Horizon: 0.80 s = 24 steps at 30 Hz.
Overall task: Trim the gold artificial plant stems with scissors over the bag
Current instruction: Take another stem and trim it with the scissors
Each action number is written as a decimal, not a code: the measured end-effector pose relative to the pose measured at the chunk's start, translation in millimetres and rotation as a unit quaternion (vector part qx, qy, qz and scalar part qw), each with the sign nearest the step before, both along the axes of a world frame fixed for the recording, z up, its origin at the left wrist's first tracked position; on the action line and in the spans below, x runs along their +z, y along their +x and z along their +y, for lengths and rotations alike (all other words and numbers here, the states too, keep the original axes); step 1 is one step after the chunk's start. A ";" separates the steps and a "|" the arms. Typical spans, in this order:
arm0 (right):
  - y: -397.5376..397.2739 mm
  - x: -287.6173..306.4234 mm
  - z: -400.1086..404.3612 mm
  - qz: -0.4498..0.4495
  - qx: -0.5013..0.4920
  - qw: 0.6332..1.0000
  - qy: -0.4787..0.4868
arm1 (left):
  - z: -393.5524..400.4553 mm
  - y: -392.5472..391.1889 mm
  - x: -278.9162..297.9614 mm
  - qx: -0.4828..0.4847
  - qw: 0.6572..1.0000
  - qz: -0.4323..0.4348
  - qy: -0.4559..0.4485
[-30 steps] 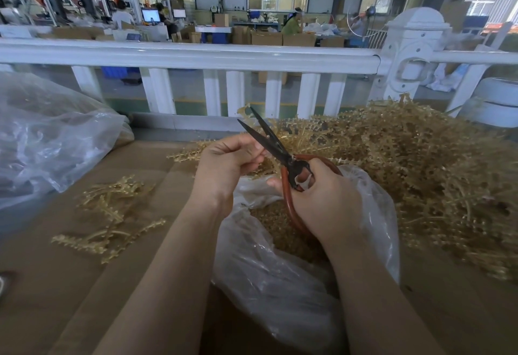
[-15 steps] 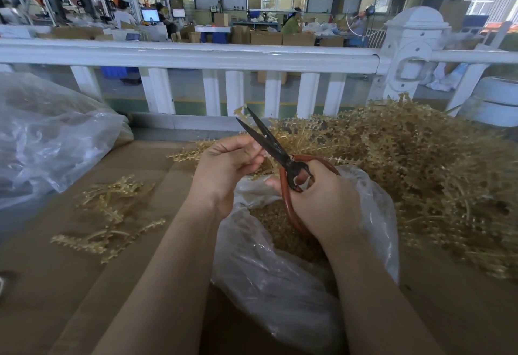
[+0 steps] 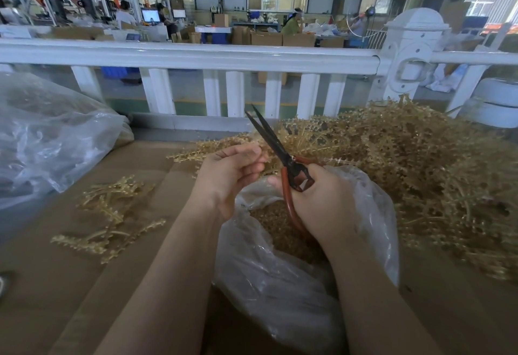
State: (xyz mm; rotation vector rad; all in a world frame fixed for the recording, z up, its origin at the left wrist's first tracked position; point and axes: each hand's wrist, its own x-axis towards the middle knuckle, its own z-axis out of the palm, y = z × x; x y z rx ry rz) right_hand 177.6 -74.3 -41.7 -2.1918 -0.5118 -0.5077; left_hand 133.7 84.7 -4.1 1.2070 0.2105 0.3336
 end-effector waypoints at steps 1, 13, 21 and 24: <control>0.4 -0.3 0.1 0.014 0.008 1.000 0.011 | -0.1 0.4 -1.0 -0.001 1.000 0.011 0.001; 6.8 -1.6 4.4 0.137 0.087 0.967 0.195 | -11.2 4.0 -5.8 -0.049 0.994 0.094 0.017; 6.2 -0.8 2.2 0.169 0.117 0.950 0.233 | -7.7 0.9 -2.6 -0.063 0.996 0.058 0.020; 4.5 0.3 2.8 0.156 0.111 0.957 0.218 | -6.2 0.6 -0.6 -0.039 0.997 0.046 0.043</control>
